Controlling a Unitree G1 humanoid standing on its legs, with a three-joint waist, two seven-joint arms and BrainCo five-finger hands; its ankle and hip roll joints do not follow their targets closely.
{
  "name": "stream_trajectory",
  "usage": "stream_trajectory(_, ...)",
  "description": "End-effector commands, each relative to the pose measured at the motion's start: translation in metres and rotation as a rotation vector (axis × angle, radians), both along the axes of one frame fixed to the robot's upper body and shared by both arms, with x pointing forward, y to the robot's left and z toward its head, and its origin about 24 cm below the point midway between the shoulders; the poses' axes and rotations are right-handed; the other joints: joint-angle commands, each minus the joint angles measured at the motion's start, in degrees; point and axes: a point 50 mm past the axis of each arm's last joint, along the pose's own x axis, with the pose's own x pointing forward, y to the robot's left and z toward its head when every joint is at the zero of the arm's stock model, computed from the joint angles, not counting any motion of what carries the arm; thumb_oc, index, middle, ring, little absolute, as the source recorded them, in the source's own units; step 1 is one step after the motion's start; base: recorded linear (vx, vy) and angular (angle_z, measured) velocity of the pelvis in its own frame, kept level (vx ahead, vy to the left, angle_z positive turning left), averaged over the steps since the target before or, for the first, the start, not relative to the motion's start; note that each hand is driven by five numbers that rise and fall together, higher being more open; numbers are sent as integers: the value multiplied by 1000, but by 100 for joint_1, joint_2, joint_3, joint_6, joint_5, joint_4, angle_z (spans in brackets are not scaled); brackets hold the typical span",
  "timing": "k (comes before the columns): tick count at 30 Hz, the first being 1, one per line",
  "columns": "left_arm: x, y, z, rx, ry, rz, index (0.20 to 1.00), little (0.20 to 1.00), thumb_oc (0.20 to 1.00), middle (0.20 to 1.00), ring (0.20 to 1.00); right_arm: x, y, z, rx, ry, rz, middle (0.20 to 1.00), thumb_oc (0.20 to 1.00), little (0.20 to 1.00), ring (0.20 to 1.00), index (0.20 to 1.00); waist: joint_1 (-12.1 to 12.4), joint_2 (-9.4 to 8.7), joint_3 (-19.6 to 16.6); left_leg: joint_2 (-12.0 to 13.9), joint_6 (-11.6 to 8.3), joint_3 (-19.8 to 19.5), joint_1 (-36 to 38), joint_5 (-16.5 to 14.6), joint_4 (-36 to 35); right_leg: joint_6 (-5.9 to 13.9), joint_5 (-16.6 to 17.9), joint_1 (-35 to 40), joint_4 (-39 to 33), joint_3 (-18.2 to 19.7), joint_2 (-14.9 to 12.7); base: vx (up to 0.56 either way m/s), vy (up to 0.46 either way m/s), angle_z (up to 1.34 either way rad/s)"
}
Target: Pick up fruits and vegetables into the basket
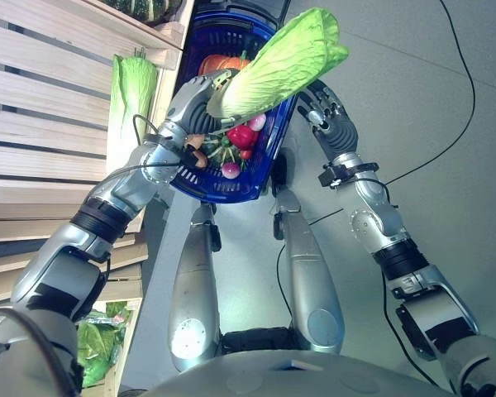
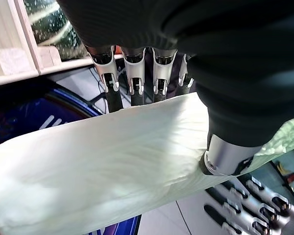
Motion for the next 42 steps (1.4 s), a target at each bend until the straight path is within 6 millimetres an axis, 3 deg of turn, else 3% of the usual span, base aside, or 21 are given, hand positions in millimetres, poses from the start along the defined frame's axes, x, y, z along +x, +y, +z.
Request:
stream_trajectory(1,-19,-27,18,-23,-91,-187,200,200,200,200,200,-13,11,17,35,-75,128,1000,1000,1000,1000,1000,31,112,-177,-183,70,171,-93,317,-542,260,-551,344,174,-425,249,0,0,0)
stream_trajectory(13,-27,-43,10,41,-37,-287,200,200,200,200,200,-20,28,25,95,-80,282,1000,1000,1000,1000,1000,77,51,-177,-163,65,158,-94,327,-586,297,-509,331,140,-452,247,0,0,0)
stream_trajectory(24,-23,-47,2,141,52,-276,200,200,200,200,200,-26,34,42,119,-152,349,1000,1000,1000,1000,1000,84,14,-177,-171,70,141,-107,336,-616,319,-474,320,94,-469,251,0,0,0)
stream_trajectory(25,-23,-47,1,145,58,-274,200,200,200,200,200,-27,34,44,124,-164,352,677,677,677,677,677,85,14,-177,-172,70,143,-96,338,-626,319,-473,330,85,-470,253,0,0,0)
stream_trajectory(26,-23,-46,1,148,60,-273,200,200,200,200,200,-28,34,45,128,-173,354,231,231,231,231,231,86,16,-177,-175,70,141,-93,341,-632,320,-470,334,77,-471,254,0,0,0)
stream_trajectory(27,-23,-46,0,149,63,-272,200,200,200,200,200,-28,35,47,133,-183,359,200,200,200,200,200,86,17,-177,-178,70,134,-93,339,-633,324,-468,336,73,-476,252,0,0,0)
stream_trajectory(42,-19,-45,-10,202,126,-220,200,200,200,200,200,-30,36,49,139,-206,370,200,200,200,200,200,94,31,-177,-175,64,113,-79,348,-675,347,-453,357,22,-492,231,0,0,0)
